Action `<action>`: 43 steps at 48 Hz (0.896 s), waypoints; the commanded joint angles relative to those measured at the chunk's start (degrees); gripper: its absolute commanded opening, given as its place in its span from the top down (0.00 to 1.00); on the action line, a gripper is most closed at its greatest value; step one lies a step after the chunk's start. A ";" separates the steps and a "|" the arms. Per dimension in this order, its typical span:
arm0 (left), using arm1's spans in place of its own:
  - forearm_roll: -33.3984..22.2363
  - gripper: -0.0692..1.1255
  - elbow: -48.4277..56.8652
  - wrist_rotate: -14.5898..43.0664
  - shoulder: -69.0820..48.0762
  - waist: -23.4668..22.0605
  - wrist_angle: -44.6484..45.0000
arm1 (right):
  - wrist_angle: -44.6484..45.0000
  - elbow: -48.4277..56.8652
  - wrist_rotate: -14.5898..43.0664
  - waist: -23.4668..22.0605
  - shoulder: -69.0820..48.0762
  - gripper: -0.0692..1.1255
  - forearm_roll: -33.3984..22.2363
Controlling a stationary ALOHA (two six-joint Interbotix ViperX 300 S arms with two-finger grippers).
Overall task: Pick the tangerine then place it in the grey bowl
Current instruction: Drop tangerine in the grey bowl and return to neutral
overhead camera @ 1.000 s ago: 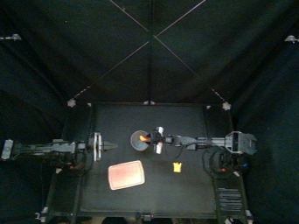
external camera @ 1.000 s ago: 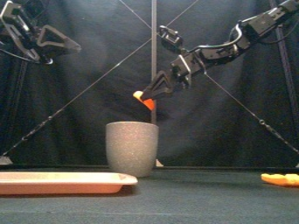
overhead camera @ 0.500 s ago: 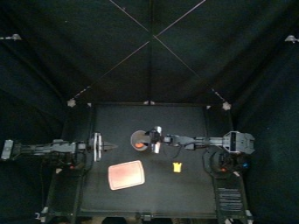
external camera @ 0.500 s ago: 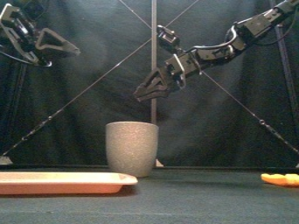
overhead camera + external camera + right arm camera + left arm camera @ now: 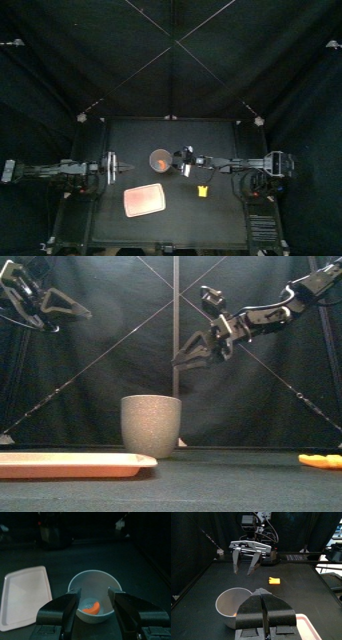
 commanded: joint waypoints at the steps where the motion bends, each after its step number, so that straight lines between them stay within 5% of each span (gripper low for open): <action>1: 0.09 0.88 -0.79 0.00 0.18 0.09 -0.70 | -4.31 3.52 0.00 0.44 -5.01 0.23 1.76; 18: 0.00 0.88 -0.79 -0.18 0.18 0.97 -1.49 | -7.73 10.72 0.00 6.24 -12.48 0.23 6.33; 43: 0.00 0.88 -0.70 0.00 0.18 1.05 -1.67 | -7.73 12.04 0.00 8.79 -13.18 0.23 7.91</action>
